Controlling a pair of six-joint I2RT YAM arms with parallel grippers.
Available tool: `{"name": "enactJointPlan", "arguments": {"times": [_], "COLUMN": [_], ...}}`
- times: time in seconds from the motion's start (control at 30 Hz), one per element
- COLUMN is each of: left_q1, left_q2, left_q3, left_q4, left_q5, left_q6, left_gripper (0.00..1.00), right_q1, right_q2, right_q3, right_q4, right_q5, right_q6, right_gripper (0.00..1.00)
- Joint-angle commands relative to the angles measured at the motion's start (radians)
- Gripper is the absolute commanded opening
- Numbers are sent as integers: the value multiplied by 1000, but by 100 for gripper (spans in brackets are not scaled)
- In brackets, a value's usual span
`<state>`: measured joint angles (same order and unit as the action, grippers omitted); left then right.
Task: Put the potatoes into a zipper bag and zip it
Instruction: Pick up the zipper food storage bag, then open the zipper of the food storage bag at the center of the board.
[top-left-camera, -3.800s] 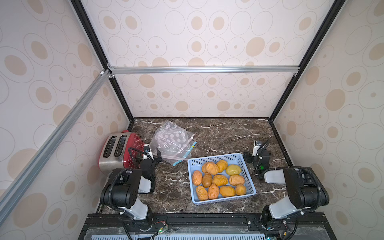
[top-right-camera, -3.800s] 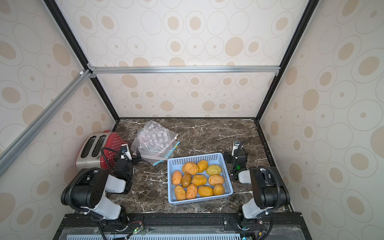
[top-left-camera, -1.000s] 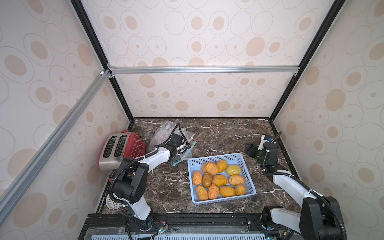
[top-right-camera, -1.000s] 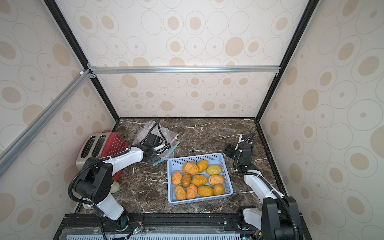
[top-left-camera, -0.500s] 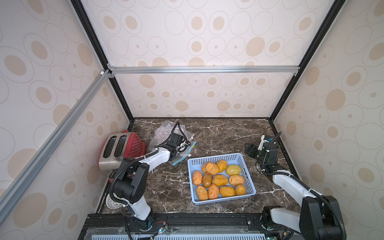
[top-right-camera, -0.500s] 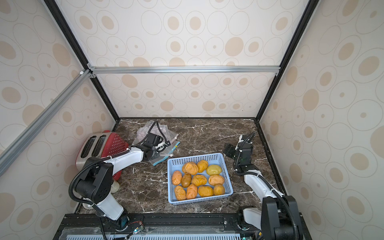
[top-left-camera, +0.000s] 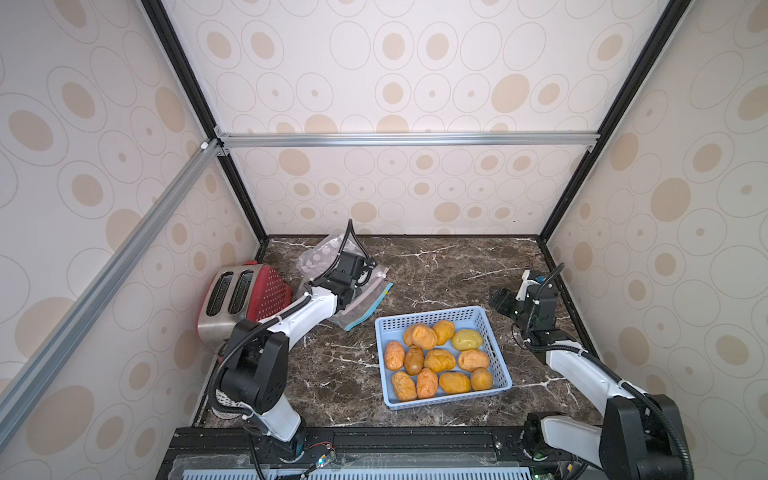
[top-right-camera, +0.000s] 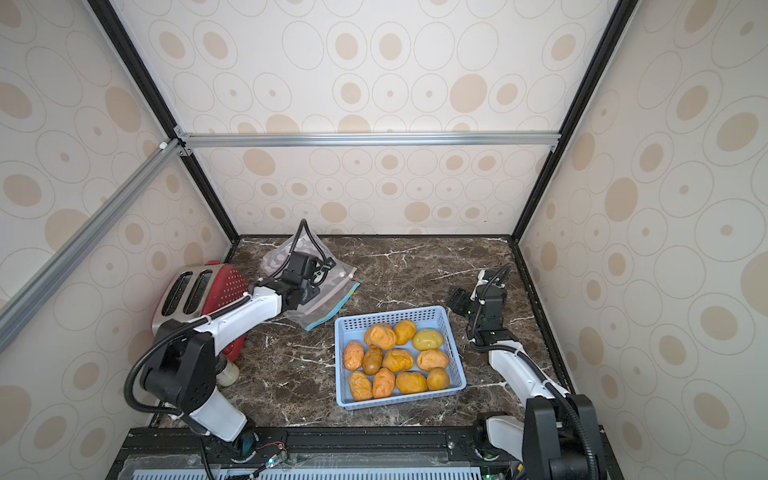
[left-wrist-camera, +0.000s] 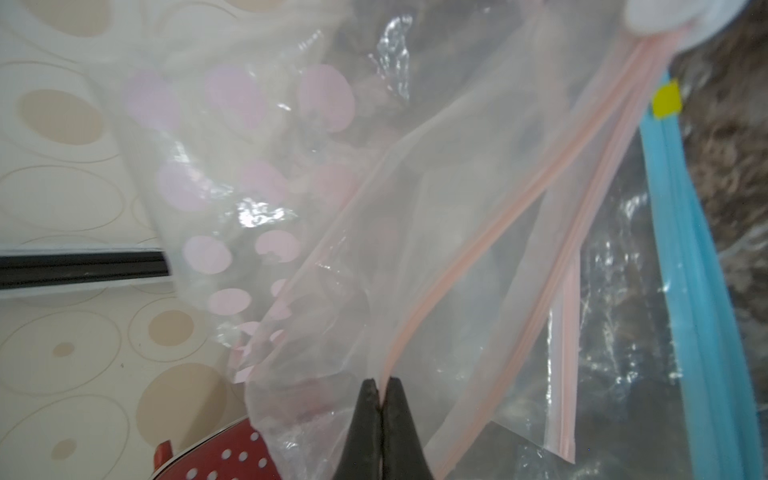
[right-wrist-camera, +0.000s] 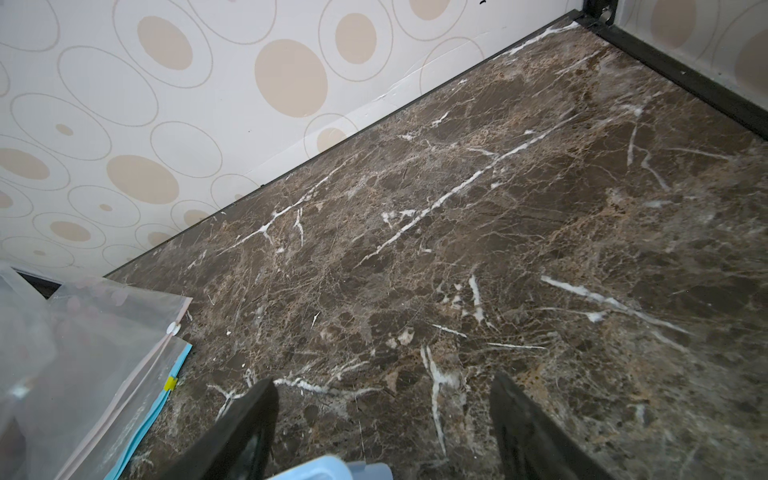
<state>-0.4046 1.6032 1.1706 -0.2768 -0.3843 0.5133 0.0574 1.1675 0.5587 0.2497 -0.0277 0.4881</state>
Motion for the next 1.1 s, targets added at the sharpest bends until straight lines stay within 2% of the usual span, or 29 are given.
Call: {"name": "enactJointPlan", "arguments": {"times": [0.0,0.13,0.2,0.3,0.47,0.57,0.67,0.87,1.07], "left_q1": [0,-1,0,0,0,0,-1,-2,-2], "left_q2": [-137,-248,-299,-364,-477,-510,-523,-524,-524], "left_q3": [126,128,109,65,-94,-168,-212,-247,-250], "left_q4": [-146,-247,-267,-263,-84,55,156,207,207], "left_q5": [60,168,214,312,566,720,821,836,839], "left_q6": [-230,-383,-444,-527,-671,-752,-800,-837,-837], "left_gripper": [0,0,0,0,0,0,0,0,0], "right_q1": [0,28,84,213,487,604,685,758,780], "right_q2": [-56,-100,-106,-92,2,86,185,296,383], "right_q3": [12,43,72,156,268,356,479,628,767], "right_q4": [-35,-63,-76,-144,-119,-107,-142,-196,-352], "right_q5": [-56,-210,-255,-252,-227,-199,-200,-150,-38], "right_q6": [13,91,107,102,153,156,129,76,-44], "right_gripper": [80,73,73,73,72,71,69,68,65]}}
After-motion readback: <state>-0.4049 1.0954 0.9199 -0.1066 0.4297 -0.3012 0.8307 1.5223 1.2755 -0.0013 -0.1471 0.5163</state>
